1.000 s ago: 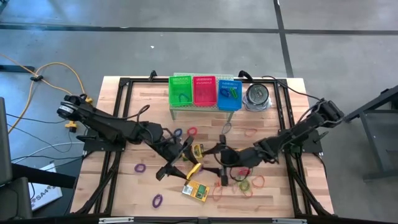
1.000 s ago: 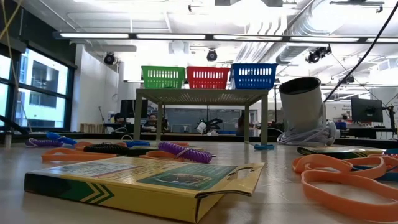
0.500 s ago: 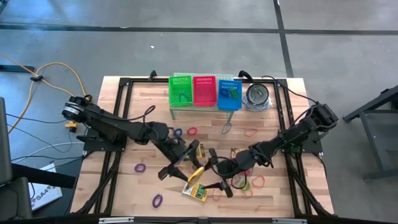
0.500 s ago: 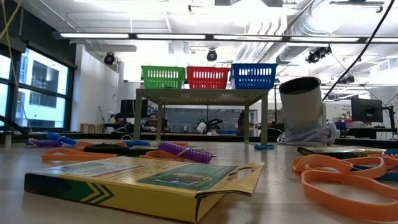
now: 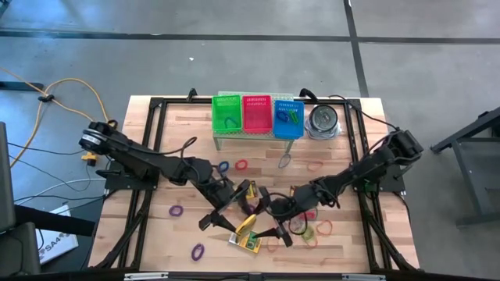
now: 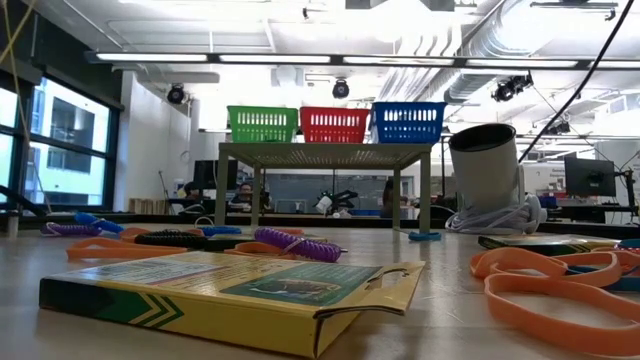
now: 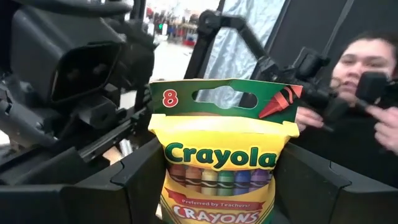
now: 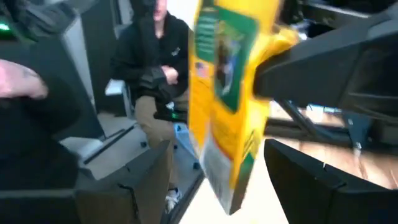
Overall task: Pick & Place Office Desk Supplies
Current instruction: Put the yellow crayon box into the red bin on the shelf
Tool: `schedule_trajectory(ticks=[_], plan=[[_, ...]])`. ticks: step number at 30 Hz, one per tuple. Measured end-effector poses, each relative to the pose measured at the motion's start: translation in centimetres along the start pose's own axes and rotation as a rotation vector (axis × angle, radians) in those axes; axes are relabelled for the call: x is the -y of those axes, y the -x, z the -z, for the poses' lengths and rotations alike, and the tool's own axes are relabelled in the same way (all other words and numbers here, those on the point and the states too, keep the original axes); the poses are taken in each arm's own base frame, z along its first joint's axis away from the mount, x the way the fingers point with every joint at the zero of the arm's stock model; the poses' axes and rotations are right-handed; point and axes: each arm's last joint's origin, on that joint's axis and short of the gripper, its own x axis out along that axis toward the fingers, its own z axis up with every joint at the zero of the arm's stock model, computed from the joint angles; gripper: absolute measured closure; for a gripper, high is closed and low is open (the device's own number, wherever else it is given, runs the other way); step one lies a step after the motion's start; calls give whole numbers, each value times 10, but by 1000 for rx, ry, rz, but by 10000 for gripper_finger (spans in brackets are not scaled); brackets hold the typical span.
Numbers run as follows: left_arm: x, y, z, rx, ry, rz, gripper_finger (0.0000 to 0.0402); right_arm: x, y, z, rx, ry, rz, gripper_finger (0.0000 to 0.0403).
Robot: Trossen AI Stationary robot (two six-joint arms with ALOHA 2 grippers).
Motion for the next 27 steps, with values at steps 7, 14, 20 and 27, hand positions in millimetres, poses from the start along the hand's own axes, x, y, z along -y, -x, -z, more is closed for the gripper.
schedule_trajectory(ticks=[7, 14, 20, 27], plan=[[-8, 1, 1, 0, 5, -26, 144, 7, -6, 7, -9, -19, -95, 166], [-10, 2, 2, -4, 12, -31, 144, 10, -6, 8, -24, -29, -82, 250], [-9, 1, 1, 5, 12, -52, 144, 12, -6, 8, -26, -31, -88, 369], [-7, 0, 1, 12, 13, -59, 144, 15, -6, 8, -32, -35, -117, 378]])
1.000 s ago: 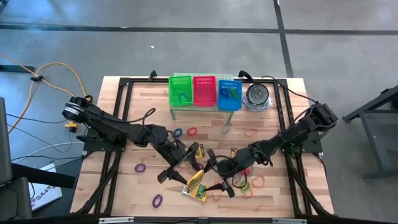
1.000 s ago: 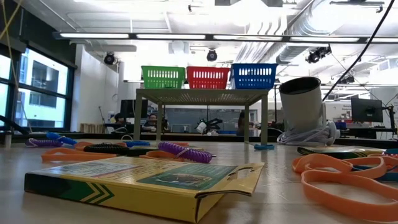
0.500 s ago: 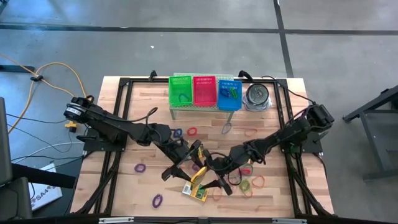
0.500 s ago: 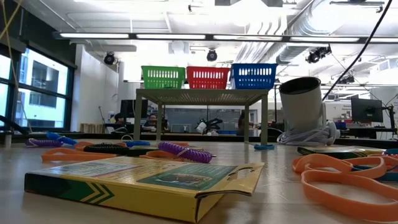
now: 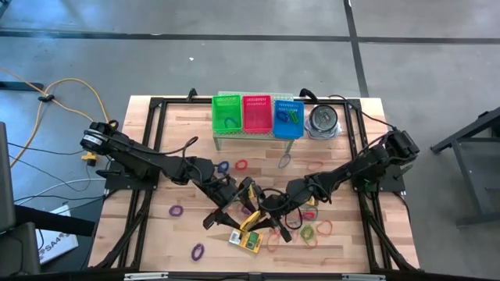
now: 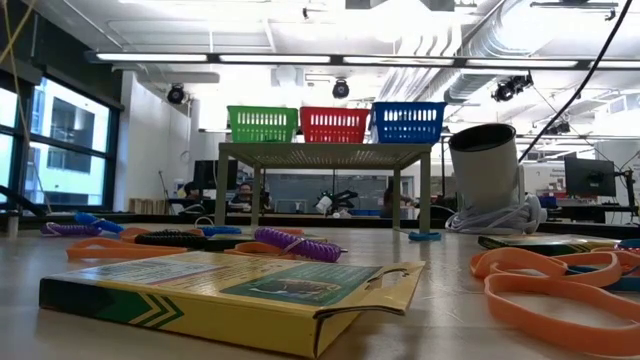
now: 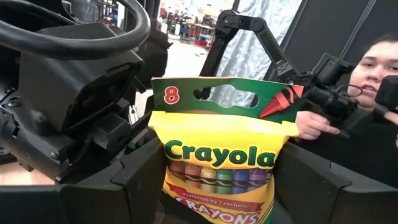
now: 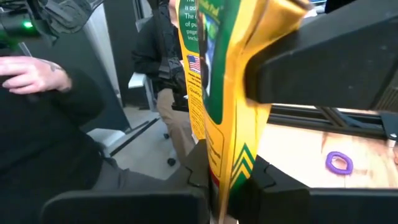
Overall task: Pick & Place Office Desk Supplies
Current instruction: Put the yellow crayon box into the red bin on the shelf
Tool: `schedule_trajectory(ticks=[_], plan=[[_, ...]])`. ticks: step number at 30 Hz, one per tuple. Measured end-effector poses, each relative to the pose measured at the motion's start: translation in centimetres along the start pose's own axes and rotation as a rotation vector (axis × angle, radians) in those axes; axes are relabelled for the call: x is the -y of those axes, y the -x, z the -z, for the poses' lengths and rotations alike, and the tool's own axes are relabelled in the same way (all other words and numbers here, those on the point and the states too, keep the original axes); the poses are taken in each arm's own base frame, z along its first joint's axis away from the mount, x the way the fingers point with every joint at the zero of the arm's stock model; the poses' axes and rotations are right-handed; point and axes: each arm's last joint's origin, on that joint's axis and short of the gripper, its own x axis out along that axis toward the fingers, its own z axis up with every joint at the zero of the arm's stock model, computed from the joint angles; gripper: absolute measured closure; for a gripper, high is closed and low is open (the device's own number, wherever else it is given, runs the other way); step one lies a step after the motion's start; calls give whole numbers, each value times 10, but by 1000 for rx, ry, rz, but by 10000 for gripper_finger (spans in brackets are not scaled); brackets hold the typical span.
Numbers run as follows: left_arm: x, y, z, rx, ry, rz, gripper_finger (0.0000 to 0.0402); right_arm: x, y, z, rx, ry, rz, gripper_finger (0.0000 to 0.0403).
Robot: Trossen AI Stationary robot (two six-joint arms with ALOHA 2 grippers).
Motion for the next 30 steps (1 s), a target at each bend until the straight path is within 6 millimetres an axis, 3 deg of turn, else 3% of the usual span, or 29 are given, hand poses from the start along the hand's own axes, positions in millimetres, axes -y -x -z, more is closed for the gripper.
schedule_trajectory(ticks=[7, 17, 24, 30], plan=[[7, -3, 1, 0, -43, 13, 135, 0, 0, 0, -6, 4, -3, 379], [12, -4, 2, 3, -19, 9, 11, -1, 0, 3, -30, 25, -6, 380], [11, 1, 0, -25, 16, 6, 13, -9, 3, 7, -106, 15, 92, 380], [3, 24, 1, -208, 69, -119, 14, -28, 20, 9, -222, -19, 376, 380]])
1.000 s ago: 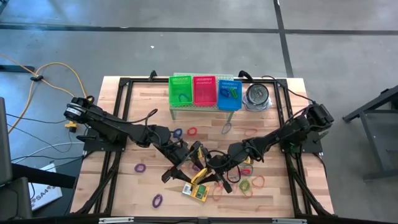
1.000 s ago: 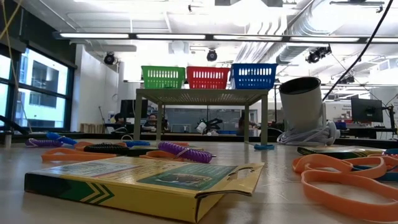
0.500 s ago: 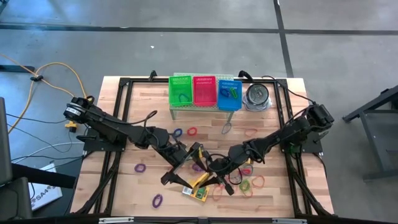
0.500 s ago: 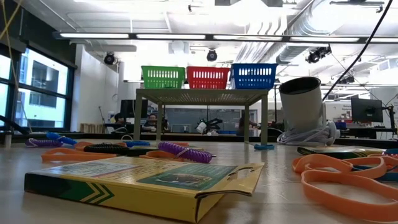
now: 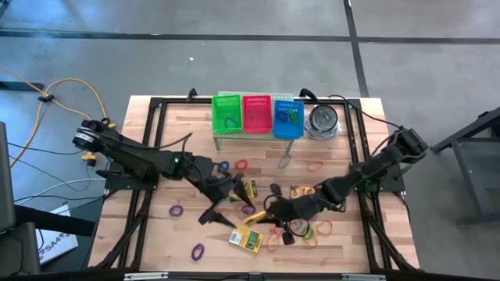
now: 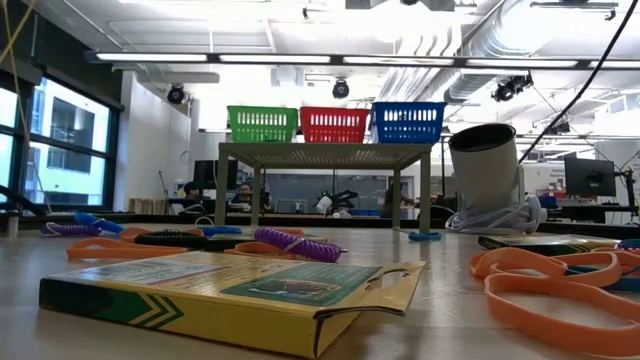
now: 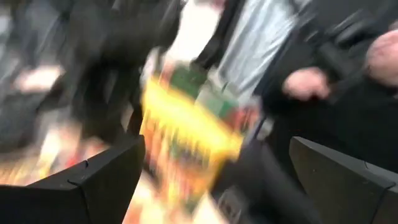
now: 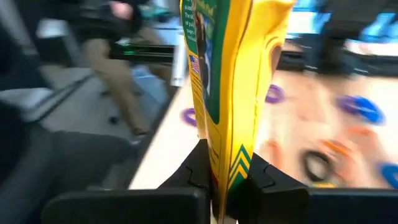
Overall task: Pick & Place Office Desk Supplies
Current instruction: Put the yellow crayon box into the red bin on the shelf
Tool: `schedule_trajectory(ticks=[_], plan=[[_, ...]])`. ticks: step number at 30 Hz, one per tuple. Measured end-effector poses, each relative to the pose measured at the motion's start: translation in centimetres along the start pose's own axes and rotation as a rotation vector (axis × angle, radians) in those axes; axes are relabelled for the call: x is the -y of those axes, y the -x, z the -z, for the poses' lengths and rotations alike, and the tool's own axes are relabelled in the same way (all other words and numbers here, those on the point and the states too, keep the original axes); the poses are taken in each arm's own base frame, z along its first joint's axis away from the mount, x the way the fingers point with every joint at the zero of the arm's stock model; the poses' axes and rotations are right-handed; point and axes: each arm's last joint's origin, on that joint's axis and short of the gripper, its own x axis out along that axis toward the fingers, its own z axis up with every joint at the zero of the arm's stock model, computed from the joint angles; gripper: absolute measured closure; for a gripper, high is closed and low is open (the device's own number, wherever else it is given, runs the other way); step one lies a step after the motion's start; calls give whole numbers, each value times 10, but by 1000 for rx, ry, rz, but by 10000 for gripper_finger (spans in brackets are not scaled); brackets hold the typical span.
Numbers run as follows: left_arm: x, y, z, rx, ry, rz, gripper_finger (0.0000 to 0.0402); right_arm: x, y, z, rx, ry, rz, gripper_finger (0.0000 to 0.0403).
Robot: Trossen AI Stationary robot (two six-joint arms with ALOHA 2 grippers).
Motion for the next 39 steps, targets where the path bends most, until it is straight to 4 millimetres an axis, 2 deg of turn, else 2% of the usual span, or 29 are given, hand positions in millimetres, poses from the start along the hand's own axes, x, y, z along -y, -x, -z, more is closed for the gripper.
schedule_trajectory(ticks=[4, 9, 14, 20, 23, 26, 32, 36, 39], plan=[[-13, 16, 14, -164, 119, -277, 14, 2, 20, -1, -49, -67, 160, 380], [-21, 30, 32, -318, 260, -562, 14, 19, 43, -12, -93, -156, 250, 380], [-21, 41, 49, -472, 339, -655, 14, 36, 59, -34, -142, -173, 330, 380], [-16, 40, 64, -525, 356, -663, 14, 61, 81, -63, -276, -230, 558, 380], [-16, 41, 70, -555, 332, -658, 14, 81, 87, -77, -315, -289, 630, 380], [-20, 46, 73, -577, 320, -661, 14, 106, 85, -91, -339, -350, 653, 380], [-26, 57, 66, -536, 349, -656, 14, 161, 70, -115, -399, -415, 664, 380], [-23, 62, 61, -508, 344, -650, 14, 202, 68, -138, -413, -439, 668, 380], [-22, 64, 59, -489, 333, -669, 14, 235, 67, -147, -424, -509, 686, 380]])
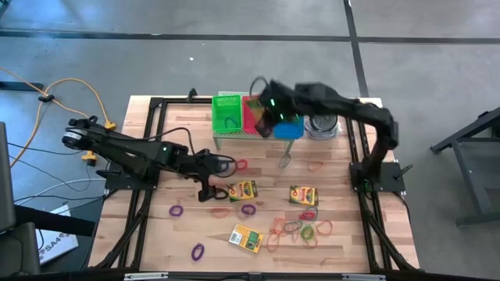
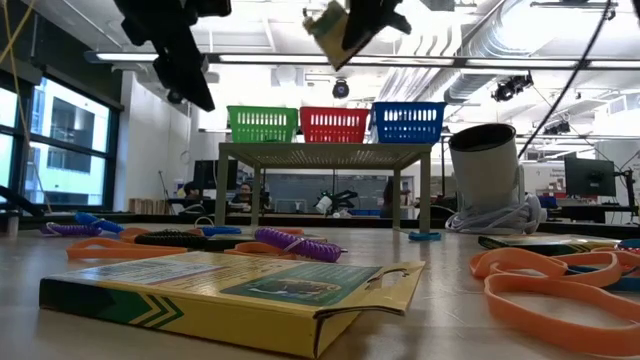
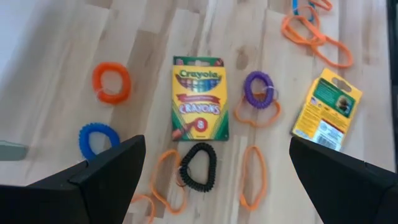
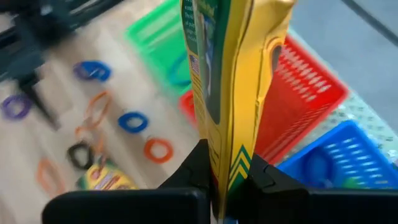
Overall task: Pick & Place Office Desk Supplies
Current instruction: Put the yellow crayon box into the red bin on the shelf
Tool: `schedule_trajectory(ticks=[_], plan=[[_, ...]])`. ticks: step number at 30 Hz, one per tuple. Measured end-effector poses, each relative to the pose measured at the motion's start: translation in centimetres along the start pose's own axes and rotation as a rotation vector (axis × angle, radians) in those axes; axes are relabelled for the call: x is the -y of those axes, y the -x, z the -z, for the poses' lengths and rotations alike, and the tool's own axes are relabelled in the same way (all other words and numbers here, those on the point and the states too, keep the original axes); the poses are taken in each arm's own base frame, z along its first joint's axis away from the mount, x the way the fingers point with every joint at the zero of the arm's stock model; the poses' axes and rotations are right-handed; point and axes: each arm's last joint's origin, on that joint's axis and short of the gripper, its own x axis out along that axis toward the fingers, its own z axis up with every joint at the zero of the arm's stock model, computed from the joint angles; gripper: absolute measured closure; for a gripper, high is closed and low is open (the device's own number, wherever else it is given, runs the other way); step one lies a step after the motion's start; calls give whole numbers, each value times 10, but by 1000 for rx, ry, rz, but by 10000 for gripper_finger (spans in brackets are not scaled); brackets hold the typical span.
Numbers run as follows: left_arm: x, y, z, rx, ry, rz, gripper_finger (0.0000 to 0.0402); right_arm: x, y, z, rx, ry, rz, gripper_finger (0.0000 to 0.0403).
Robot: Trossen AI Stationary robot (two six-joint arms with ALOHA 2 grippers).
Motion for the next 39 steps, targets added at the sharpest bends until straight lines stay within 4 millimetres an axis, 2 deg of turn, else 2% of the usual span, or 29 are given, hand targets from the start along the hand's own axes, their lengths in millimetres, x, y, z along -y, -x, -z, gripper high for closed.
schedule_trajectory(ticks=[4, 8, 10, 16, 26, 39], plan=[[2, 2, 1, 4, -6, 8, 14, 23, -26, -18, -61, -73, -35, 380], [7, 2, 3, -4, -27, 22, 14, 39, -59, -22, -151, -124, -64, 380], [9, 3, 4, -6, -38, 28, 14, 45, -67, -23, -168, -145, -59, 380], [15, 4, 7, -10, -58, 46, 14, 53, -73, -25, -181, -182, -72, 380], [18, 4, 2, 43, -73, 66, 14, 54, -73, -27, -181, -216, -107, 377], [19, 4, 2, 38, -67, 101, 14, 53, -77, -28, -169, -222, -117, 335]])
